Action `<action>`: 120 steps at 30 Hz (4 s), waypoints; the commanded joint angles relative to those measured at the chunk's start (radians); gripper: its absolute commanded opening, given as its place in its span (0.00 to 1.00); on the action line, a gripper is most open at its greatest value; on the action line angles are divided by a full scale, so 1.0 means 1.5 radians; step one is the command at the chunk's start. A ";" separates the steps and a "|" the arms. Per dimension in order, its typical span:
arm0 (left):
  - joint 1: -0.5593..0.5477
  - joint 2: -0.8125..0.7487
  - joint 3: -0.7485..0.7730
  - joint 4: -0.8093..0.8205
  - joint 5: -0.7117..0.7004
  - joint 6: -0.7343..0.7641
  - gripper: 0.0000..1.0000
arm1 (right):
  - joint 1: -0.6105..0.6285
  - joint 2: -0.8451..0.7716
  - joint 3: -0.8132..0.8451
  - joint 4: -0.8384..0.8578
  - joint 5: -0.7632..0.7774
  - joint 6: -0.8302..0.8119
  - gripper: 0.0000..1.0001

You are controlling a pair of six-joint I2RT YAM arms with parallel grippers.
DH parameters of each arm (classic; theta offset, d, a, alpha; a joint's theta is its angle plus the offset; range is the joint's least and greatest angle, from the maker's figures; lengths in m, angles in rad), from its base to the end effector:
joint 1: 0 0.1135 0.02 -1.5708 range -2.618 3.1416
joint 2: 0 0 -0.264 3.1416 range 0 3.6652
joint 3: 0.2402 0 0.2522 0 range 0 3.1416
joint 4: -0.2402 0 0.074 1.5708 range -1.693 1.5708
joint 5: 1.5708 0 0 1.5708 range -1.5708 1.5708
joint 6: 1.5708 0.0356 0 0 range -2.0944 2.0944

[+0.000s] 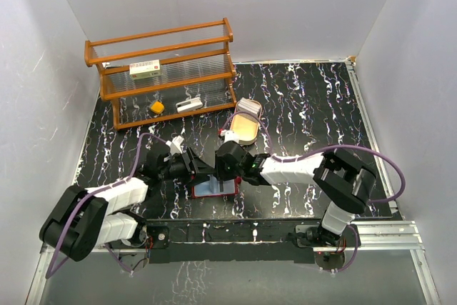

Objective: Put the credit cards into the card holder
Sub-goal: Turn over the card slot in the card holder, then pick up the credit card from the storage box.

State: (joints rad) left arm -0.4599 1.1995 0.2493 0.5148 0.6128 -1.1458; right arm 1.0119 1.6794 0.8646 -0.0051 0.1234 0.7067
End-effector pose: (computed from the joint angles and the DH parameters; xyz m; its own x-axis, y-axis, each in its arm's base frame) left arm 0.1782 -0.1111 0.1516 -0.9124 -0.3798 -0.1528 -0.0019 0.3774 -0.9261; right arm 0.1813 0.2816 0.1589 -0.8122 -0.0835 -0.5773 -0.3543 0.8568 0.3746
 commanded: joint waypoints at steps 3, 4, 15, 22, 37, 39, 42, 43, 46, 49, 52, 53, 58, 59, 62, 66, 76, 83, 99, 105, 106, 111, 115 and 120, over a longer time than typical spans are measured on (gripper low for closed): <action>-0.017 0.010 0.034 -0.004 -0.017 0.012 0.54 | -0.003 -0.041 -0.022 0.014 0.033 -0.014 0.21; -0.021 0.012 0.036 -0.002 -0.018 0.011 0.54 | -0.004 -0.040 -0.023 0.013 0.032 -0.015 0.21; -0.051 0.034 0.061 0.002 -0.029 0.011 0.54 | -0.065 -0.121 -0.026 -0.073 0.134 -0.058 0.26; -0.064 0.076 0.056 0.035 -0.026 0.017 0.54 | -0.176 -0.181 -0.008 -0.081 0.108 -0.152 0.29; -0.064 -0.079 0.156 -0.344 -0.154 0.196 0.98 | -0.301 -0.028 0.235 -0.092 0.067 -0.496 0.50; -0.064 -0.094 0.169 -0.387 -0.173 0.215 0.99 | -0.305 -0.004 0.259 -0.093 0.064 -0.535 0.52; -0.064 -0.123 0.181 -0.441 -0.202 0.236 0.99 | -0.308 0.027 0.282 -0.091 0.060 -0.578 0.55; -0.064 -0.133 0.183 -0.455 -0.213 0.239 0.99 | -0.308 0.035 0.288 -0.088 0.057 -0.592 0.56; -0.064 -0.163 0.185 -0.492 -0.243 0.246 0.99 | -0.308 0.082 0.316 -0.102 0.064 -0.622 0.57; -0.064 -0.190 0.187 -0.523 -0.267 0.249 0.99 | -0.309 0.108 0.336 -0.113 0.056 -0.646 0.57; -0.064 -0.213 0.181 -0.532 -0.277 0.249 0.99 | -0.309 0.128 0.343 -0.111 0.042 -0.667 0.60; -0.064 -0.218 0.179 -0.534 -0.279 0.248 0.99 | -0.310 0.136 0.346 -0.109 0.046 -0.673 0.61; -0.064 -0.228 0.172 -0.533 -0.279 0.241 0.99 | -0.311 0.186 0.388 -0.131 0.096 -0.683 0.61; -0.064 -0.227 0.171 -0.533 -0.278 0.241 0.99 | -0.312 0.190 0.394 -0.132 0.100 -0.684 0.60; -0.064 -0.221 0.170 -0.529 -0.274 0.239 0.99 | -0.312 0.199 0.402 -0.121 0.110 -0.698 0.59; -0.064 -0.213 0.168 -0.522 -0.270 0.237 0.99 | -0.313 0.222 0.425 -0.135 0.132 -0.713 0.54; -0.064 -0.193 0.153 -0.517 -0.275 0.234 0.99 | -0.314 0.210 0.426 -0.135 0.141 -0.722 0.42; -0.064 -0.188 0.147 -0.534 -0.293 0.228 0.99 | -0.315 0.207 0.429 -0.136 0.140 -0.721 0.36; -0.064 -0.179 0.132 -0.575 -0.357 0.217 0.94 | -0.316 0.199 0.441 -0.158 0.140 -0.724 0.14; -0.064 -0.178 0.133 -0.582 -0.367 0.213 0.88 | -0.316 0.195 0.475 -0.206 0.119 -0.711 0.05; -0.065 -0.180 0.131 -0.578 -0.363 0.213 0.86 | -0.316 0.192 0.475 -0.212 0.114 -0.707 0.02; -0.064 -0.179 0.124 -0.564 -0.342 0.214 0.80 | -0.316 0.164 0.466 -0.233 0.078 -0.695 0.00; -0.065 -0.188 0.115 -0.557 -0.335 0.206 0.77 | -0.316 0.148 0.460 -0.249 0.054 -0.689 0.00; -0.064 -0.190 0.110 -0.549 -0.321 0.202 0.69 | -0.316 0.143 0.479 -0.299 0.042 -0.666 0.00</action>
State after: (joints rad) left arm -0.5522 0.9321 0.4221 -0.3187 0.1009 -0.8356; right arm 0.5423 1.9545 1.5280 -0.4084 0.2119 -0.3325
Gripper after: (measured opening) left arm 0.725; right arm 0.009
